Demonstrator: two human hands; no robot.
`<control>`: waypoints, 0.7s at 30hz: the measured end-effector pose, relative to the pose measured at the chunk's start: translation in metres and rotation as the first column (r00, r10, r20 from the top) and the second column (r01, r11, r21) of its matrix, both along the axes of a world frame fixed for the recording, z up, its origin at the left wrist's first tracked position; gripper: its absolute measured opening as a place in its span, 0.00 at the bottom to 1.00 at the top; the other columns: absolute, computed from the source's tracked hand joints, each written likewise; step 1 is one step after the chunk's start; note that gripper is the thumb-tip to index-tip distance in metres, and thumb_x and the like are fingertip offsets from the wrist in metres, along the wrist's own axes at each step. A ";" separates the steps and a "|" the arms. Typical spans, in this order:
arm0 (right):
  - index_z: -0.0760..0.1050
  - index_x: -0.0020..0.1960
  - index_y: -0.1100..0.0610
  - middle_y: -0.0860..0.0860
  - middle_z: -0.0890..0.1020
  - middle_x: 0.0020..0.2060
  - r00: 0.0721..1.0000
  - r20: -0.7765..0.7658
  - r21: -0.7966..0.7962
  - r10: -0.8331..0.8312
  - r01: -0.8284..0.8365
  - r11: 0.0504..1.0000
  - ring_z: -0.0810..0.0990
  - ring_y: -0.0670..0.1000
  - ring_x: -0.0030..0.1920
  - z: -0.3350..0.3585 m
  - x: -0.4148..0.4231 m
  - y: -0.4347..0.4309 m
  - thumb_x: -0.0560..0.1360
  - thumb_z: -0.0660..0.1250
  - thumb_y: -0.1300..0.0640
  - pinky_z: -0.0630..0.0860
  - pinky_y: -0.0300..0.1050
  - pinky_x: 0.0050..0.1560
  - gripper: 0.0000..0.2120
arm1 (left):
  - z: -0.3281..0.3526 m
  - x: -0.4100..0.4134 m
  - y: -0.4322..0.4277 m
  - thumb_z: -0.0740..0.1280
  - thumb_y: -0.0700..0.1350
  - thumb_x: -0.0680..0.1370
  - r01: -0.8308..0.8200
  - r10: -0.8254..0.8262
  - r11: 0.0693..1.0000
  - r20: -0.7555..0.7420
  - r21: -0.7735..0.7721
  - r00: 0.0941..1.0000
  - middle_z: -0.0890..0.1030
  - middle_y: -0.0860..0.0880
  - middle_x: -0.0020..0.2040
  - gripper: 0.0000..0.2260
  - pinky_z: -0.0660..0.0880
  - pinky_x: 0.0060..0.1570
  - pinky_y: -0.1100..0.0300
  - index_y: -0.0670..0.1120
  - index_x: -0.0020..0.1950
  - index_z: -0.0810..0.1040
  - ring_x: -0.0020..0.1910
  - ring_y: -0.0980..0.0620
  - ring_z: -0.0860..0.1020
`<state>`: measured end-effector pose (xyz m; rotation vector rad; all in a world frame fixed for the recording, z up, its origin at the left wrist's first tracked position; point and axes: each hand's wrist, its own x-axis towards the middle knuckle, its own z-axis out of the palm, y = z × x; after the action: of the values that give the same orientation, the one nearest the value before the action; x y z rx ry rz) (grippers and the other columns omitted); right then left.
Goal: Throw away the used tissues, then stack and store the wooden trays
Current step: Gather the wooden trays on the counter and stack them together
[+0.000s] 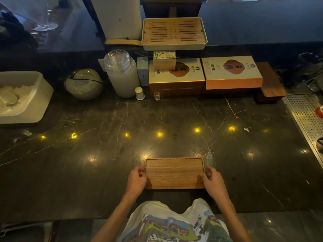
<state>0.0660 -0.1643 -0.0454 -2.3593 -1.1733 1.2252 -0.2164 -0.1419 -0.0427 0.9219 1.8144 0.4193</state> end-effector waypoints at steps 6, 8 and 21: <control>0.52 0.79 0.56 0.57 0.66 0.74 0.998 -0.056 0.041 -0.006 0.008 0.999 0.65 0.59 0.73 -0.001 -0.013 -0.002 0.80 0.60 0.43 0.66 0.56 0.70 0.34 | 0.009 0.012 -0.004 0.66 0.42 0.78 -0.012 0.012 1.000 0.023 -0.024 1.000 0.67 0.45 0.71 0.29 0.71 0.67 0.43 0.46 0.76 0.58 0.70 0.43 0.69; 0.47 0.80 0.53 0.55 0.65 0.75 0.980 -0.185 0.003 -0.072 0.074 0.997 0.65 0.58 0.74 -0.001 -0.016 -0.003 0.80 0.59 0.42 0.65 0.56 0.70 0.35 | 0.010 0.016 -0.003 0.63 0.41 0.79 0.030 -0.026 0.997 0.063 -0.067 0.998 0.74 0.45 0.67 0.22 0.71 0.66 0.42 0.47 0.72 0.64 0.67 0.44 0.73; 0.71 0.68 0.50 0.41 0.80 0.48 0.882 -0.430 -0.061 -0.192 0.184 0.981 0.76 0.38 0.46 -0.008 0.002 0.008 0.80 0.63 0.49 0.71 0.35 0.41 0.18 | 0.007 0.013 0.004 0.62 0.43 0.78 0.011 0.006 0.988 0.111 -0.157 0.994 0.79 0.46 0.58 0.12 0.75 0.61 0.47 0.46 0.62 0.74 0.57 0.48 0.77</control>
<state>0.0678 -0.1566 -0.0531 -1.9981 -0.7702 1.5847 -0.2030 -0.1376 -0.0359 0.7765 1.7178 0.3150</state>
